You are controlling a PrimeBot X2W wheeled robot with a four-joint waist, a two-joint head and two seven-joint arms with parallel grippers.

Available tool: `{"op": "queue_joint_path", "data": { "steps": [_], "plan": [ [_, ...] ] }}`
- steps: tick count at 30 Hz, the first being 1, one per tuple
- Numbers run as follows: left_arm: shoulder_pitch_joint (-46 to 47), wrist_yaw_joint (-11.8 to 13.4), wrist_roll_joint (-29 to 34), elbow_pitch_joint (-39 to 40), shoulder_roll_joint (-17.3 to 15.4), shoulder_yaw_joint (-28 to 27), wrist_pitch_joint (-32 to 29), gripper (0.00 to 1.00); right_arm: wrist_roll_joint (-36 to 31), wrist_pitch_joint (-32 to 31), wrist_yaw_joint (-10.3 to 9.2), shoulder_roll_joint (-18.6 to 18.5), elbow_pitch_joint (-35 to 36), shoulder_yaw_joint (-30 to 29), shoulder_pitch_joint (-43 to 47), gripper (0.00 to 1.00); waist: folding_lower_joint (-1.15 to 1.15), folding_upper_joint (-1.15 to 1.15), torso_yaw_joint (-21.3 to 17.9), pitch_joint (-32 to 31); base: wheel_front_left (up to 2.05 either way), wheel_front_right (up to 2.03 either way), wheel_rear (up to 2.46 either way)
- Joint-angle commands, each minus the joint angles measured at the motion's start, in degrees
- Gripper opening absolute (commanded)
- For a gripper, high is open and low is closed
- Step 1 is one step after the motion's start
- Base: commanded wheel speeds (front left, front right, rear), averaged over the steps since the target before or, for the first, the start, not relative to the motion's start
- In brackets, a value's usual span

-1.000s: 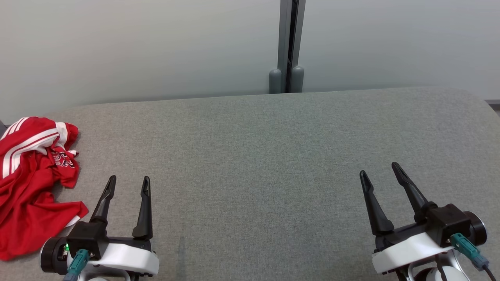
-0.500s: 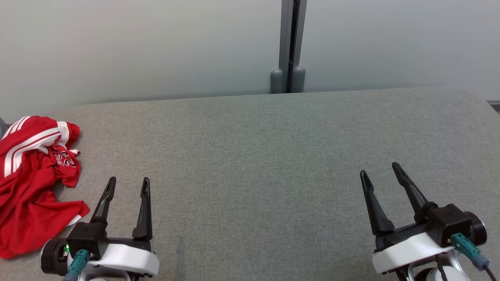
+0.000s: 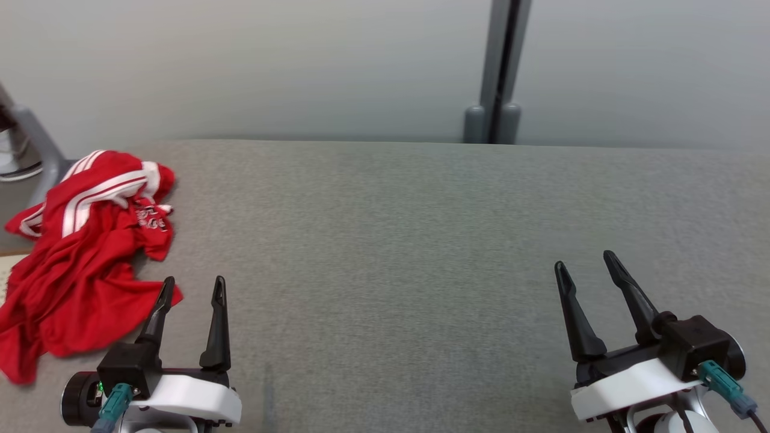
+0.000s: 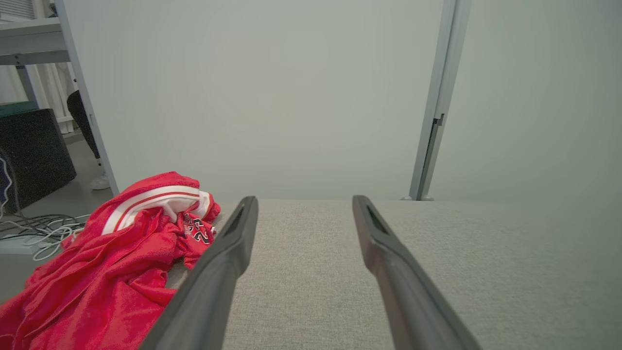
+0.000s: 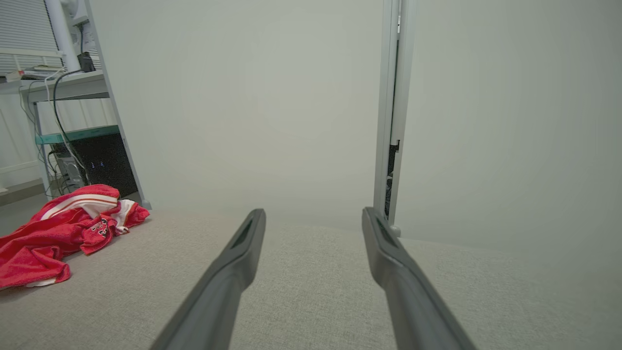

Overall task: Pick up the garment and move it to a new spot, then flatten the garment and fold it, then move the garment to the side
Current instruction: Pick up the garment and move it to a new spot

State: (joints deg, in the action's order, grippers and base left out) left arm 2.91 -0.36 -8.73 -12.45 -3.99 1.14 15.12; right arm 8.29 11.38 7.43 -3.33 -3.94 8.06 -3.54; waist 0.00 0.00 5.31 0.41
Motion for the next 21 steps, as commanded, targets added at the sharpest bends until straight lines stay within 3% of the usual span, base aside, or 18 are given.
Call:
{"op": "queue_joint_path", "data": {
  "steps": [1,14,21],
  "plan": [
    [1.07,0.33,-0.34,-0.10,-0.09,-0.30,0.05,1.00,0.35,0.47,0.10,-0.13,-0.05,-0.07,-0.20,1.00,0.00,0.00,2.66,0.10,0.00,0.00,0.00],
    [0.67,1.41,-1.51,-1.28,-0.06,-1.69,0.03,1.00,2.41,1.04,0.10,-0.56,-1.63,2.41,-0.64,1.00,0.00,0.00,15.87,0.24,0.00,0.00,0.00],
    [0.46,1.85,-1.90,-2.40,-0.26,-1.71,-0.04,1.00,3.24,1.04,0.10,-1.08,-2.27,3.21,-1.16,1.00,0.00,0.00,20.65,0.17,0.00,0.00,0.00]
  ]
}}
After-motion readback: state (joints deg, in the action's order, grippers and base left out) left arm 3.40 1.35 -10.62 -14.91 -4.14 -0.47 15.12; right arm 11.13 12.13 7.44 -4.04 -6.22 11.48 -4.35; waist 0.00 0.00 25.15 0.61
